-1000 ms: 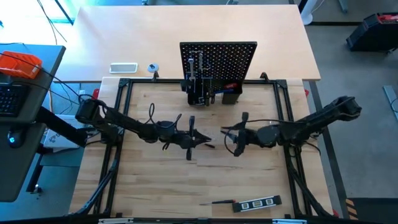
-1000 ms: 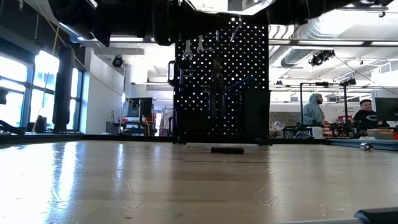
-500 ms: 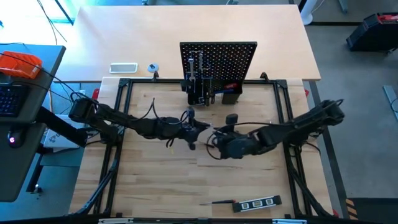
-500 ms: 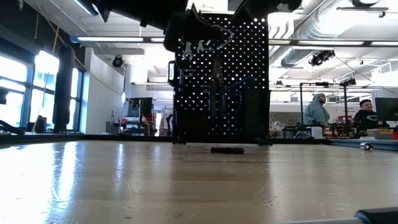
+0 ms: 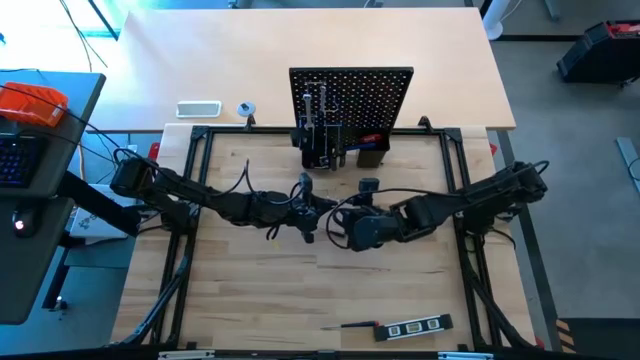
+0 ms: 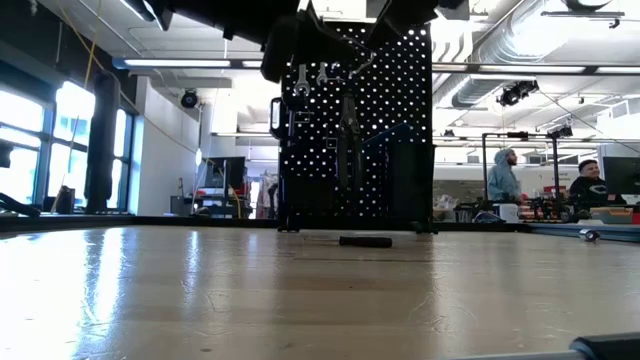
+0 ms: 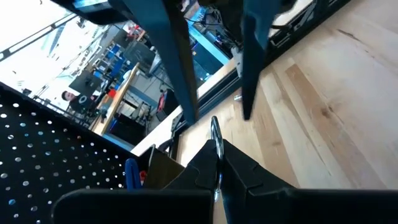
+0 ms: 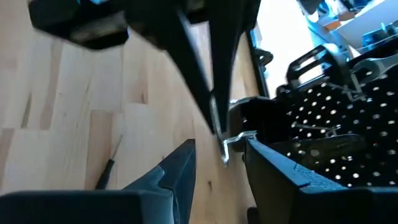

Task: Hang tools onto peg board
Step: Hang the binder clip on the pegboard

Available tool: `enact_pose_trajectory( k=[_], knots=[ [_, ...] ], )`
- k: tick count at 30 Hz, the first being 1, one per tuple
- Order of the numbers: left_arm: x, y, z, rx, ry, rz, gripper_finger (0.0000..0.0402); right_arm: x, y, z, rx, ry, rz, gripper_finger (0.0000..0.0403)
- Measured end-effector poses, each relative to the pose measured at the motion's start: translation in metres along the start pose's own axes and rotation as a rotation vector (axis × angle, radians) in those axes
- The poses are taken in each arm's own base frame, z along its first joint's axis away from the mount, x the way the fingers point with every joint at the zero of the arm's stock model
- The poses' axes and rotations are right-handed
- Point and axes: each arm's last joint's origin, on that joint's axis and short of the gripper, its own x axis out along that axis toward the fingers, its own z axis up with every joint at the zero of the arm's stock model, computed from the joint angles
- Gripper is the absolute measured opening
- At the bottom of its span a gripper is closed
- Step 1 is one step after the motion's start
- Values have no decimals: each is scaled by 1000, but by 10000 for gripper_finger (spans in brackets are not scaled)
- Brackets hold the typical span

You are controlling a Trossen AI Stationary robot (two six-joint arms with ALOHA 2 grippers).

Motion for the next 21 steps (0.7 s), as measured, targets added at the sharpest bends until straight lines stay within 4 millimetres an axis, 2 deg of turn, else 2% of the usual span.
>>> enact_pose_trajectory(
  k=[5, 8, 14, 21],
  knots=[
    [-1, -2, 1, 0, -6, -5, 0, 12, 5, -1, -19, 27, 31, 109],
    [-1, -2, 1, 3, 0, -10, 0, 19, 9, -2, -42, 46, 28, 82],
    [-1, -4, -1, 8, 18, -29, 0, 19, 9, -2, -43, 46, 28, 24],
    [-1, -4, -1, 6, 19, -27, 0, 19, 9, -2, -42, 40, 28, 13]
  ],
)
